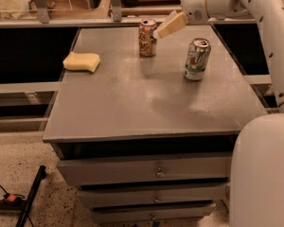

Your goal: Knock orange can over

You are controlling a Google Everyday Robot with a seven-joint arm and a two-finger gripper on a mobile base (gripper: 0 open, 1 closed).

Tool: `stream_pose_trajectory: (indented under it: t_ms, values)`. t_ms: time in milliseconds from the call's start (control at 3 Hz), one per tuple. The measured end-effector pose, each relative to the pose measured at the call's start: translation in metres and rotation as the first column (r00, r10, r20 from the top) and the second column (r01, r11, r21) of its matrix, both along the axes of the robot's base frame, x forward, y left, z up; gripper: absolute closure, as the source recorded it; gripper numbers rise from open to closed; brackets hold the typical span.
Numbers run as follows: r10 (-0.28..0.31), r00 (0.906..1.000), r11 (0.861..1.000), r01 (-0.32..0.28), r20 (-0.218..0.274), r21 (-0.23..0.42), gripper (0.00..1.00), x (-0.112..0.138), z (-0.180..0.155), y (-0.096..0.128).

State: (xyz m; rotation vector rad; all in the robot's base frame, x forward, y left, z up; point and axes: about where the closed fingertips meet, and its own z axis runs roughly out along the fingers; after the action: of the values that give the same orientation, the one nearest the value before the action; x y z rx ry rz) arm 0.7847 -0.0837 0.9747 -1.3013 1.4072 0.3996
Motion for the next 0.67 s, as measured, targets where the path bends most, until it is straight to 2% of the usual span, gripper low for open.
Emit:
stream_pose_trajectory:
  t_ms: [333,667]
  values:
    - [-0.004,0.9996,1.0,0.005,-0.027,0.017,0.0,0.007,-0.013,0.0]
    - [0.001,0.9968,0.999,0.001,-0.08,0.032,0.0,0.009,-0.027,0.001]
